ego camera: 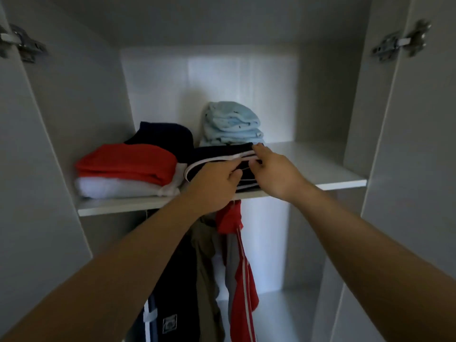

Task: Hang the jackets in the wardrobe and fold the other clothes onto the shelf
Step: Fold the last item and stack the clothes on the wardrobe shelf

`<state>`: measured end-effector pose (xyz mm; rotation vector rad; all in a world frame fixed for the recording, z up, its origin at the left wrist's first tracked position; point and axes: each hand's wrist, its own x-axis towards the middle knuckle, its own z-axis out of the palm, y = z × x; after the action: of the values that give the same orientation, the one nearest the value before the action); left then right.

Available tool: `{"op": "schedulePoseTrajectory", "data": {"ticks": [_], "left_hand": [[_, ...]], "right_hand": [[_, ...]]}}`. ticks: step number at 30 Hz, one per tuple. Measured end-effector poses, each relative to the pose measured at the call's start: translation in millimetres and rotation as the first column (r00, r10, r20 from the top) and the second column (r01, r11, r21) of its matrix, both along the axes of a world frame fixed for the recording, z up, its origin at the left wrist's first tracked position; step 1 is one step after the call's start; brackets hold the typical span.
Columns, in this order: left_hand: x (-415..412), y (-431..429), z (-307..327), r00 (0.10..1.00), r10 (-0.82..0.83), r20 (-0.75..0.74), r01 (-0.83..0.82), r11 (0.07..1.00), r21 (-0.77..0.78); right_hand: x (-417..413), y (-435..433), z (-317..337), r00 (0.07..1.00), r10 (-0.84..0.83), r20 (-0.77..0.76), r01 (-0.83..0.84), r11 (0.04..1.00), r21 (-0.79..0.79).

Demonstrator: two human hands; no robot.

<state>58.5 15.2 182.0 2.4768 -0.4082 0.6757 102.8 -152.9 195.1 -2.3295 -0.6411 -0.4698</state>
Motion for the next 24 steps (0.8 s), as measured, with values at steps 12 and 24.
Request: {"op": "schedulePoseTrajectory", "data": {"ticks": [12,24], "left_hand": [[-69,-9,-180,0.89,0.112,-0.442,-0.186,0.974,-0.129],[33,18,-233,0.713,0.394,-0.58,-0.484,0.875,-0.001]], "right_hand": [[-83,-9,-181,0.928,-0.167,-0.334,0.196,0.979,0.055],[44,19,-248,0.827,-0.156,-0.541,0.159,0.986,-0.041]]}}
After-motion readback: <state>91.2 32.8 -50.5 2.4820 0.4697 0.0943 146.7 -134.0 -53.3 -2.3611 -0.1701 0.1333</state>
